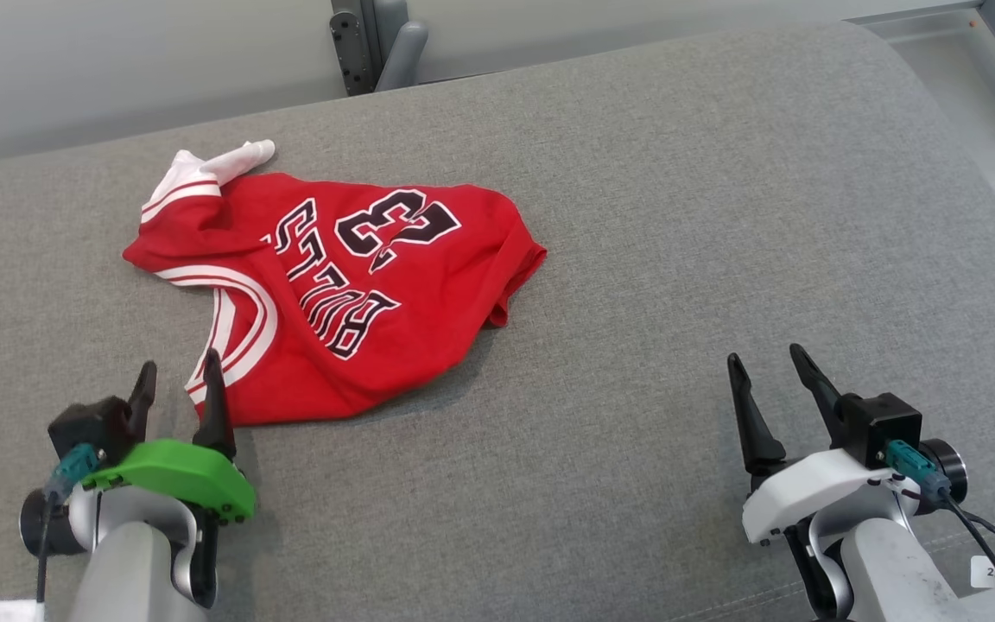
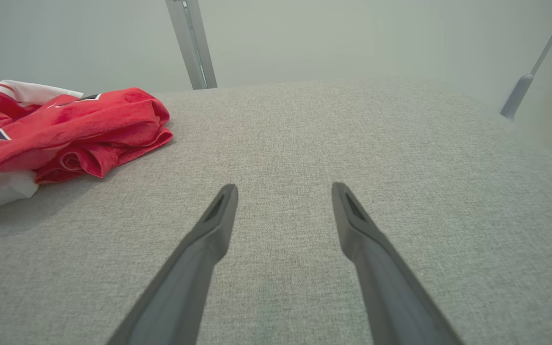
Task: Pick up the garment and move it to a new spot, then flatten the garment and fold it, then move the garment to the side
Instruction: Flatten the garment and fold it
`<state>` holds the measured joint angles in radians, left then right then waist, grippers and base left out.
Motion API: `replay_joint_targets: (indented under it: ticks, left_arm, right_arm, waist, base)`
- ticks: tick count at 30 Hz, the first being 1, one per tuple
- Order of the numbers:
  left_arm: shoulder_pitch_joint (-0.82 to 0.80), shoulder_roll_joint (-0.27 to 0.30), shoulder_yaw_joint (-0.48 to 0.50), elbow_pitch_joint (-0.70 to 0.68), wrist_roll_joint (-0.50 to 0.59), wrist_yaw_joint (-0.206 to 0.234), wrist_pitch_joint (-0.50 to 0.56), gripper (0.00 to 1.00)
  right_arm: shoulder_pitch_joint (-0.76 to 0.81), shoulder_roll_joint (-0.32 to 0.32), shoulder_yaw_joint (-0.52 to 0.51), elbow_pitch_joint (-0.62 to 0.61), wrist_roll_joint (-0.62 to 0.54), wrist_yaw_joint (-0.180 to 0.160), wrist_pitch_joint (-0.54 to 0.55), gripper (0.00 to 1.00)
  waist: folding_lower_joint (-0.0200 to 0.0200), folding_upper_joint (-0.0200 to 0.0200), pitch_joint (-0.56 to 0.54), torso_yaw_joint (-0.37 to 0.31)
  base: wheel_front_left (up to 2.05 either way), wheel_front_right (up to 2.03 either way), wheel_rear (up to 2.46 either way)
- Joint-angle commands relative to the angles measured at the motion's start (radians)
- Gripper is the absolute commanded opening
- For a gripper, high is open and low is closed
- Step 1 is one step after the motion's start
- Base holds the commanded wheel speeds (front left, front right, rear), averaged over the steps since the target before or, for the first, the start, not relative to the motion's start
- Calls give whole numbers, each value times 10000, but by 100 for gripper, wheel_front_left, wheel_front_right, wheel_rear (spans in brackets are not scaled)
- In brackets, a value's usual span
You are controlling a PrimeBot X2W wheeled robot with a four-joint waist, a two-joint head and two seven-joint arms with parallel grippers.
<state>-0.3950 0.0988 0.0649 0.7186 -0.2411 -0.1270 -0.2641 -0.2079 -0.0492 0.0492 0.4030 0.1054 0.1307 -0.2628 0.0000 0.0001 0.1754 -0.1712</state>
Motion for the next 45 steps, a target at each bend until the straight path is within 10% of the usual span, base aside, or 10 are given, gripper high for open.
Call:
replay_joint_targets:
  ticks: [1, 16, 17, 19, 45]
  left_arm:
    - [277, -89, 91, -12, -71, -30, -2, 100]
    - [428, -394, 295, 946, -20, -48, 4, 95]
    - [400, -406, 268, 979, -2, -48, 5, 50]
    - [393, -426, 112, 1036, 29, -49, 5, 0]
    - [1162, -220, -1753, -5222, -515, -49, -2, 0]
  right_arm:
    - [109, -29, -27, -19, -56, -1, -31, 100]
    - [29, -26, -60, -34, -222, -1, -31, 100]
    - [43, -28, -61, -29, -228, -1, -31, 100]
    - [92, -29, -103, -6, -232, -1, -31, 100]
    - [1220, -29, -287, 350, 365, 0, -31, 100]
  waist:
    - [0, -1, -56, -21]
    - [0, -1, 44, -370]
    - [0, -1, 23, -392]
    - [0, -1, -36, -401]
    - [0, -1, -1949, 1082]
  base:
    - [0, 0, 0]
    - [0, 0, 0]
    - [0, 0, 0]
    - [0, 0, 0]
    - [0, 0, 0]
